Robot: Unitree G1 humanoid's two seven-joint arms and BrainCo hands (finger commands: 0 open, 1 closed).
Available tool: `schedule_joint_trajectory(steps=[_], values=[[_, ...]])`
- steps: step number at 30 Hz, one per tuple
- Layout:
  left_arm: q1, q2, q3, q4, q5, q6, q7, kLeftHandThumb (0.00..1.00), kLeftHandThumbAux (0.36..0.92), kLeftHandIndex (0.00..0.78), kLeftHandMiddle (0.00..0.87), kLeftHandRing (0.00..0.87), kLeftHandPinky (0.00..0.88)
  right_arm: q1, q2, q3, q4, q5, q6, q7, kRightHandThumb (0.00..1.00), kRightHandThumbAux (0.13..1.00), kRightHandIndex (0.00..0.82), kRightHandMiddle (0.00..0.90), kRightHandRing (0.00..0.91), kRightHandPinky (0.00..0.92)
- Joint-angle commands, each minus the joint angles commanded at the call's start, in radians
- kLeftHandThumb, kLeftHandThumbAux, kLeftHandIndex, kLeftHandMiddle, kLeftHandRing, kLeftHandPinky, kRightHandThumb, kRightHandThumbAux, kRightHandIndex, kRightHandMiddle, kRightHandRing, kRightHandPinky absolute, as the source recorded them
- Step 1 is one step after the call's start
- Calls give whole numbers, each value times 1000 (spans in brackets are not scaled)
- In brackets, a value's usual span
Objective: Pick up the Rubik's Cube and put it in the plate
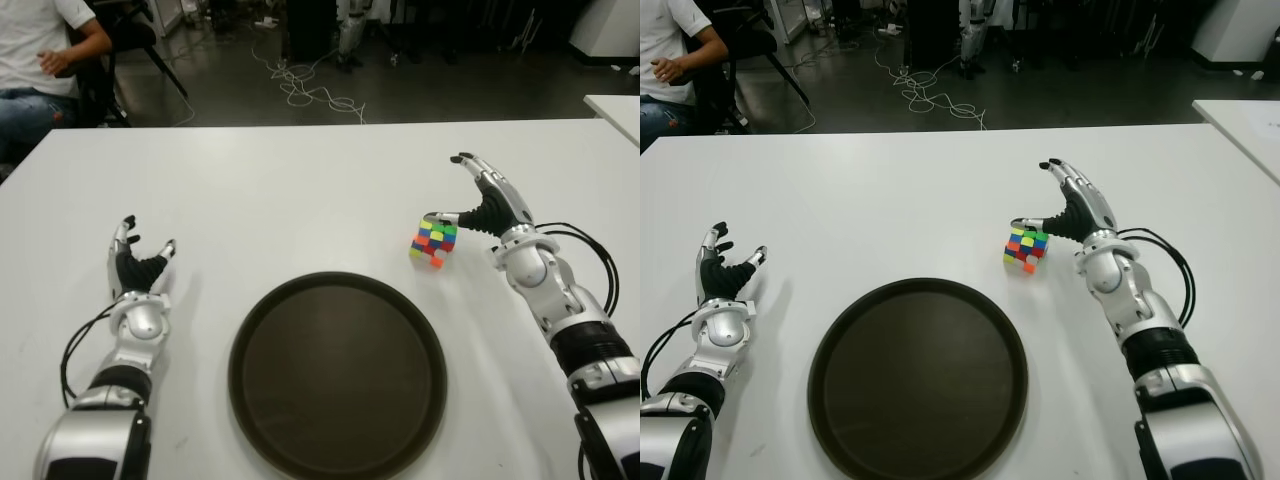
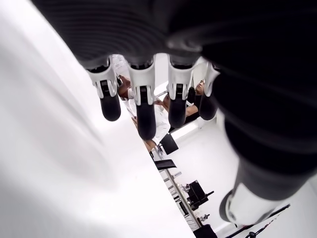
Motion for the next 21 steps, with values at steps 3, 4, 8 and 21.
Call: schedule_joint_trajectory(steps=[3, 4, 8, 21], values=[[-1, -1, -1, 1, 2, 1, 4, 0, 752, 100, 153, 154, 155, 9, -3, 7, -55, -15, 57, 32, 0, 607, 1, 16, 28, 50], [-1, -1, -2, 2, 2, 1, 5, 4, 751, 103, 155, 157, 164, 11, -4, 8, -69, -18, 70, 40, 0, 608, 1, 18, 29, 49], [0, 1, -5, 2, 5, -5, 5, 16, 744, 112, 159, 169, 183, 18, -8, 15, -114, -34, 116, 68, 0, 609, 1, 31, 33, 41], [2, -5, -7, -5, 5, -12, 16, 0, 745, 108, 155, 156, 151, 3, -27, 56, -160, -70, 211, 166, 0, 577, 0, 41, 39, 46]])
